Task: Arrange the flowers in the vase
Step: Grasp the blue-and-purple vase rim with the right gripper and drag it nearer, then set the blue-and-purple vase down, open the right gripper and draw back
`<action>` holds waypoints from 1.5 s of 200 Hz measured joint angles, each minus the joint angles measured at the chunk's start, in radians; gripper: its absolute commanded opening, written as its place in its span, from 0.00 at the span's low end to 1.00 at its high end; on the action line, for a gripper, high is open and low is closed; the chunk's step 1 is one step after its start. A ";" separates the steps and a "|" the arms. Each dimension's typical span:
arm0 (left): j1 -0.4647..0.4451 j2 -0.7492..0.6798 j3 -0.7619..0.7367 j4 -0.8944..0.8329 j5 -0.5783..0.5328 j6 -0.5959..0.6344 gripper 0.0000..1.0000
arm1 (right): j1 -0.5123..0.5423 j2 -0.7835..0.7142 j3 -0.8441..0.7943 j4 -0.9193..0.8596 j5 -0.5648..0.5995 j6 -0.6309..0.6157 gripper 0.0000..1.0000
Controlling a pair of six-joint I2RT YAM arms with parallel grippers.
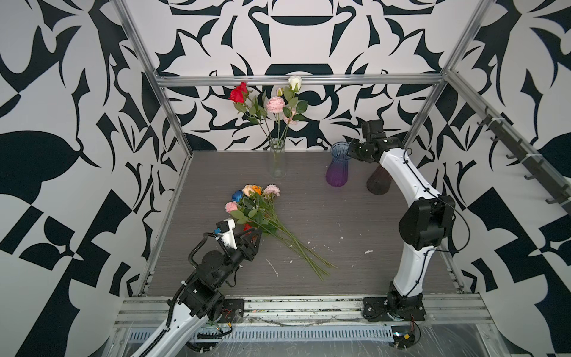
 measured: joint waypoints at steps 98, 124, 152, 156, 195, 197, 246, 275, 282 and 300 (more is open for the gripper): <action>0.000 0.000 0.000 0.001 0.006 0.000 0.46 | -0.001 -0.209 -0.280 0.045 -0.137 0.198 0.00; 0.000 0.000 0.000 0.001 0.007 0.000 0.46 | 0.000 -0.297 -0.391 0.071 -0.183 0.264 0.00; 0.000 0.003 0.000 0.001 0.007 0.000 0.46 | 0.017 -0.410 -0.514 0.082 -0.199 0.304 0.00; 0.000 0.005 0.000 0.001 0.007 0.000 0.46 | 0.026 -0.426 -0.529 0.081 -0.196 0.306 0.00; 0.000 0.029 0.000 0.006 0.008 0.000 0.46 | 0.148 -0.533 -0.621 0.058 -0.182 0.319 0.00; 0.000 0.031 0.000 0.007 0.008 0.000 0.46 | 0.153 -0.536 -0.624 0.056 -0.182 0.321 0.00; 0.000 0.057 0.000 0.013 0.023 -0.005 0.46 | 0.257 -0.589 -0.672 0.051 -0.195 0.391 0.00; 0.000 0.046 0.000 0.009 0.026 -0.011 0.46 | 0.274 -0.594 -0.681 0.060 -0.195 0.414 0.00; 0.000 0.040 0.000 0.008 0.026 -0.012 0.46 | 0.276 -0.595 -0.684 0.063 -0.195 0.418 0.00; 0.000 0.028 0.000 0.008 0.025 -0.016 0.46 | 0.281 -0.602 -0.693 0.070 -0.194 0.424 0.00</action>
